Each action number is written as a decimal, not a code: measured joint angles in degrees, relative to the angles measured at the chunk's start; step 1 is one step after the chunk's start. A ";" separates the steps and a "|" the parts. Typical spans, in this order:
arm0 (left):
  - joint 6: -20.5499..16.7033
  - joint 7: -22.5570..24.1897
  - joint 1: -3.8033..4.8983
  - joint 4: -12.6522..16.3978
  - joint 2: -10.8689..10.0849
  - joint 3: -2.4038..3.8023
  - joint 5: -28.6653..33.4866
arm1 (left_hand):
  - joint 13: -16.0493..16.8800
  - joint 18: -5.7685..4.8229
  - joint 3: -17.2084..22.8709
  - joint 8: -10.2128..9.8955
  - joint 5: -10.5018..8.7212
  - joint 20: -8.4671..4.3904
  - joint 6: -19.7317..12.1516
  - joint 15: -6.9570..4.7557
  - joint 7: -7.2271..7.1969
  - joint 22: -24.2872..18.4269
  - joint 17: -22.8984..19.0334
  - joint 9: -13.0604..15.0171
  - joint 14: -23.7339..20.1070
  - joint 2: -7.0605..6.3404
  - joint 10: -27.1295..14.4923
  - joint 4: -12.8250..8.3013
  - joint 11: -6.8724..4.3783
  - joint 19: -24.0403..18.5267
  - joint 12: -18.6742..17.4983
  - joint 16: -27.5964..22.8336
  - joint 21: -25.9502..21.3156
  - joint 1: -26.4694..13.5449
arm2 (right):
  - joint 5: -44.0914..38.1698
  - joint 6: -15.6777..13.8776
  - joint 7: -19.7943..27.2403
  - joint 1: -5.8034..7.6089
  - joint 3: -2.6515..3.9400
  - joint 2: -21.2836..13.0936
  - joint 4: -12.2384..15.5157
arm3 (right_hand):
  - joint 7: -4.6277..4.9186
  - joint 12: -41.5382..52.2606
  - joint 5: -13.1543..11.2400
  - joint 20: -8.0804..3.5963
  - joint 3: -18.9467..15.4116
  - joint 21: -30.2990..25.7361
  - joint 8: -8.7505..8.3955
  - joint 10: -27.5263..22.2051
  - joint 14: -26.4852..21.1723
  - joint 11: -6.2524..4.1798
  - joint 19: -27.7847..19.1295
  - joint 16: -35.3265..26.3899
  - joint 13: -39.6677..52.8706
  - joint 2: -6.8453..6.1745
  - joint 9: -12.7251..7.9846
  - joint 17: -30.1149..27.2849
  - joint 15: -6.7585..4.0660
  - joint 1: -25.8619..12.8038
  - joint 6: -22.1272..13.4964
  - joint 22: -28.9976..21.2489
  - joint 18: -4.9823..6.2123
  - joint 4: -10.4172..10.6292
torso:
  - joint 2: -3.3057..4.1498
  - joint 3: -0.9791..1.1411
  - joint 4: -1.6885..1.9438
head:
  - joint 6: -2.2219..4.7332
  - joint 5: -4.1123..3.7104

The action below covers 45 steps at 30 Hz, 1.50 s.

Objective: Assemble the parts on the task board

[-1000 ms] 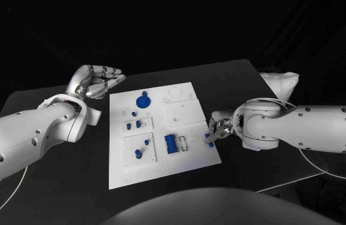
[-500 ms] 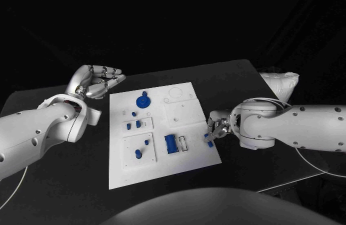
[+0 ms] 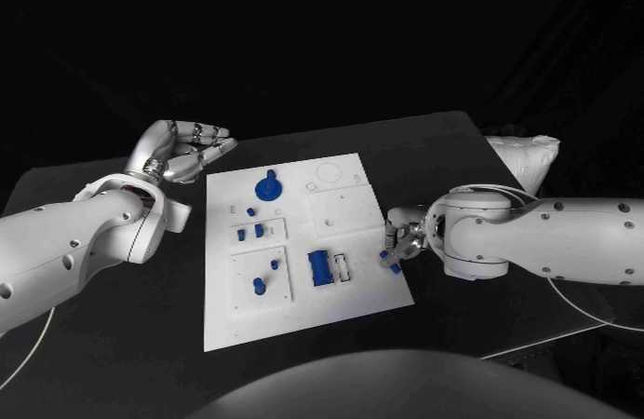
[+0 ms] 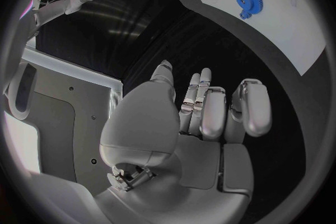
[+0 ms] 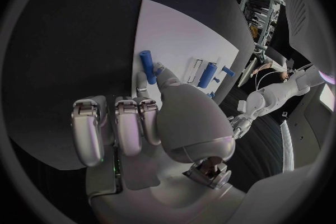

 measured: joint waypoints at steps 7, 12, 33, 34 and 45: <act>0.02 0.00 0.00 0.00 -0.01 0.00 -0.01 | 0.00 -0.01 0.00 0.00 0.00 0.00 0.00 0.00 0.00 0.00 0.00 0.00 0.00 0.00 0.00 0.00 0.00 0.00 0.00 0.00 0.00 0.00 | -0.47 -0.07 0.09 -0.26 0.11 0.27 -0.05 | 0.11 -0.02 0.03 0.15 2.17 0.00 -0.43 -0.11 0.00 0.11 -0.03 0.00 -0.13 -0.01 2.01 0.03 0.42 0.00 0.68 -0.01 0.00 -0.56 | 0.00 -0.01 -0.03 | 0.00 0.23; 0.03 0.00 0.00 0.09 -0.07 0.00 -0.02 | 0.00 -0.01 0.00 0.00 0.00 0.00 0.00 0.00 0.00 0.00 0.00 0.00 0.00 0.00 0.00 0.00 0.00 0.00 0.00 0.00 0.00 0.00 | -0.55 -0.36 0.13 -0.37 0.10 0.31 0.15 | 0.70 -0.02 1.20 0.56 4.64 0.00 -7.97 0.07 -0.01 0.46 -0.03 0.00 -0.09 0.00 12.59 0.05 0.83 0.00 2.12 -0.01 0.00 -0.52 | 0.00 0.00 -0.03 | 0.00 0.45; 0.05 -0.02 0.00 0.28 -0.31 -0.01 -0.09 | 0.00 0.00 0.00 0.00 0.00 0.00 0.00 0.00 0.00 0.00 0.00 0.00 0.00 0.00 0.00 0.00 0.00 0.00 0.00 0.00 0.00 0.00 | 5.15 -7.10 -0.06 -0.16 -0.36 -1.33 2.52 | 1.43 -0.02 1.15 0.56 11.48 0.00 -14.95 0.16 0.00 0.56 -0.03 0.00 -0.09 -0.85 -4.26 0.03 0.83 -1.49 6.32 -0.02 0.00 -3.53 | 0.04 0.01 -0.03 | 0.00 0.97; 0.05 -0.02 0.00 0.27 -0.30 -0.01 -0.09 | 0.00 0.00 0.00 0.00 0.00 0.00 0.00 0.00 0.00 0.00 0.00 0.00 0.00 0.00 0.00 0.00 0.00 0.00 0.00 0.00 0.00 0.00 | 5.88 -7.52 -0.05 0.04 -0.36 -1.36 2.74 | 1.43 -0.02 1.15 0.56 12.01 0.00 -14.89 0.17 0.00 0.56 -0.03 0.00 -0.09 -0.92 -9.33 0.03 0.83 -1.56 6.33 -0.02 0.00 -4.07 | 0.03 0.01 -0.03 | 0.00 0.97; 0.07 -0.03 0.00 0.21 -0.27 -0.01 -0.11 | 0.00 0.00 0.00 0.00 0.00 0.00 0.00 0.00 0.00 0.00 0.00 0.00 0.00 0.00 0.00 0.00 0.00 0.00 0.00 0.00 0.00 0.00 | 10.30 -10.16 0.05 0.80 -0.47 -1.34 3.00 | -0.25 -0.02 1.89 0.55 13.33 0.00 -16.07 0.13 0.00 0.52 -0.03 0.00 -0.09 -1.16 -32.91 0.03 0.82 -1.79 8.40 0.03 0.00 -5.26 | 0.02 0.01 0.02 | 0.00 1.07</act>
